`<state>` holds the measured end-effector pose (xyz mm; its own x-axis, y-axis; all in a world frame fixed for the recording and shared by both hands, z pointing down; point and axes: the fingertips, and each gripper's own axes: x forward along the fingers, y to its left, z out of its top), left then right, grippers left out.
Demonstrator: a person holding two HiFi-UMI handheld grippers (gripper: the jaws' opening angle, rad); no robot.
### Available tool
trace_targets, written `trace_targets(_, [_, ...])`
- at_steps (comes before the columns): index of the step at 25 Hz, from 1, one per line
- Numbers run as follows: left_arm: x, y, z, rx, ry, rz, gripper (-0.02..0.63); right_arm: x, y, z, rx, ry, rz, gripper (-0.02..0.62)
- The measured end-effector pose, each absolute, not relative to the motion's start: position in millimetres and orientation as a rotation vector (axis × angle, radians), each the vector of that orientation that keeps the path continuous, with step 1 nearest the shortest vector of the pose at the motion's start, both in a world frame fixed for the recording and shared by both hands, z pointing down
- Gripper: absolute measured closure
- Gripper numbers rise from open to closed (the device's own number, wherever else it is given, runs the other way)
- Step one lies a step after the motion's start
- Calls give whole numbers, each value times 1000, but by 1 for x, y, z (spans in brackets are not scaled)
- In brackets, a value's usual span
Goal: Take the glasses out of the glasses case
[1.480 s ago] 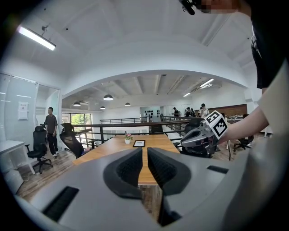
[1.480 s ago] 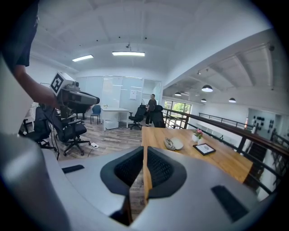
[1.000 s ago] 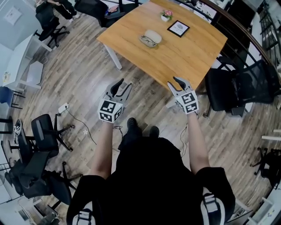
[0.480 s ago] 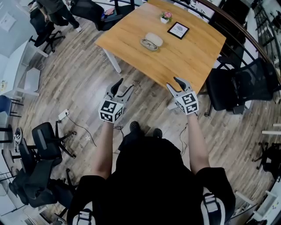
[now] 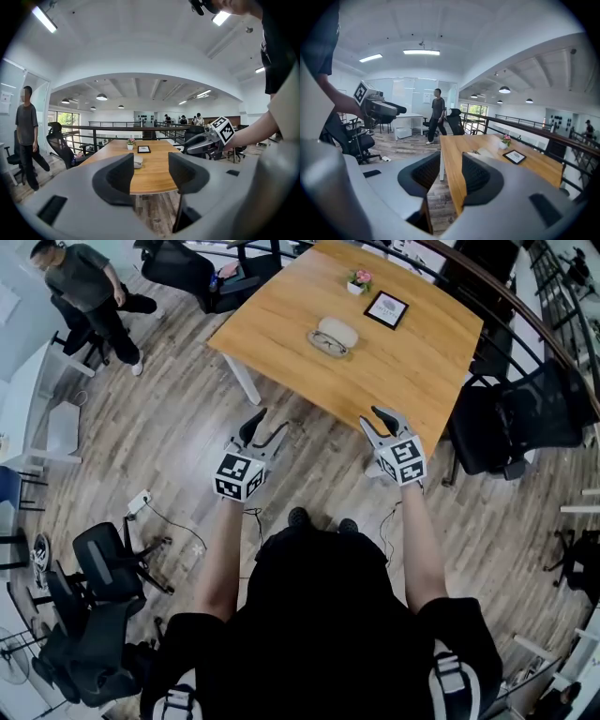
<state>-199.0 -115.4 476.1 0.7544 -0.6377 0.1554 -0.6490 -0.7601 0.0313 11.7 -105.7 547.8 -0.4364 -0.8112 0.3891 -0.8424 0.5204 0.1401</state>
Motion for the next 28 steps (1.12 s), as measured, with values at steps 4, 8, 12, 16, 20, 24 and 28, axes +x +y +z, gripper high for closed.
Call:
trace_targets(4, [-213,-131,480,2877,-1014,226,360,-2,-114,552,1389,-2338,122,441])
trace_targets(8, [-218,-147,484,2870,-1007,233,360,-7,-125,560,1379,-2326,147,443])
trace_targets(12, [-212,-167,491,2849,-1018,246,360,1,-148,566,1366,-2328,162,443])
trace_targets(16, [-203,-194,496,2824,-1052,254,360,11,-183,568,1338,-2351,157,443])
trace_targets(20, [-183,-223,497,2799,-1083,251,360,29,-224,569,1293,-2366,150,443])
trace_targets(24, [-164,-254,495,2780,-1122,252,360,48,-263,565,1264,-2394,168,442])
trace_targets(28, [-142,-279,494,2759,-1165,257,360,65,-291,569,1217,-2416,178,443])
